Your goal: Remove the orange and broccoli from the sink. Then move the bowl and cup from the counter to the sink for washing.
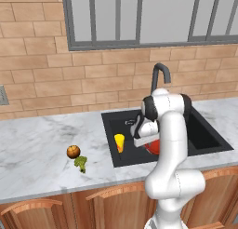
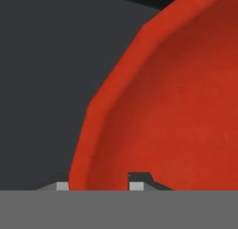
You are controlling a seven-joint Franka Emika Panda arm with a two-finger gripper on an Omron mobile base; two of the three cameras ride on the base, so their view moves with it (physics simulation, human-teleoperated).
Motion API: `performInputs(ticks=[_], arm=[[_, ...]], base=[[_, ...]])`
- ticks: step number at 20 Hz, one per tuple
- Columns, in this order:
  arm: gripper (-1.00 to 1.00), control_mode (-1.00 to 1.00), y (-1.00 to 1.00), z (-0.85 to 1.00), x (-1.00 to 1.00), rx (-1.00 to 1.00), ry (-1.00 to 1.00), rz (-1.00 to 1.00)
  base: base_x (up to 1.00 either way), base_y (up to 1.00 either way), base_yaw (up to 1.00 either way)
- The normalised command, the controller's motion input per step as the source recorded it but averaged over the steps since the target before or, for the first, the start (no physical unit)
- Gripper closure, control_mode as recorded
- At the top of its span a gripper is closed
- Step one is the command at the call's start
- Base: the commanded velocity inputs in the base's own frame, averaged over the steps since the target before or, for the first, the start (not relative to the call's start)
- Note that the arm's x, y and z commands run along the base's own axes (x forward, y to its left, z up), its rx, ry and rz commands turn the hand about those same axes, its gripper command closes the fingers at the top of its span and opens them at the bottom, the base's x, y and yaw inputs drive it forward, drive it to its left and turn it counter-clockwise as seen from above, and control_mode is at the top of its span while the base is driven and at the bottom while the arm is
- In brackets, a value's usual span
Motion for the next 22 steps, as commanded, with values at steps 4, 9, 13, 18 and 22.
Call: performInputs(ticks=[4,9,13,18,22], arm=[[1.00,-1.00,0.00,-0.18,0.20,0.00,0.05,-0.03],[1.00,-1.00,0.00,-0.11,0.17,0.00,0.07,-0.04],[-1.00,-1.00,-0.03,-0.03,0.09,0.00,0.09,-0.04],[-1.00,-1.00,-0.04,0.00,0.02,0.00,0.08,-0.04],[-1.00,-1.00,-0.05,0.11,0.00,0.00,0.01,-0.04]], base=[[0.00,0.00,0.00],[0.00,0.00,0.00],[0.00,0.00,0.00],[0.00,0.00,0.00],[0.00,0.00,0.00]])
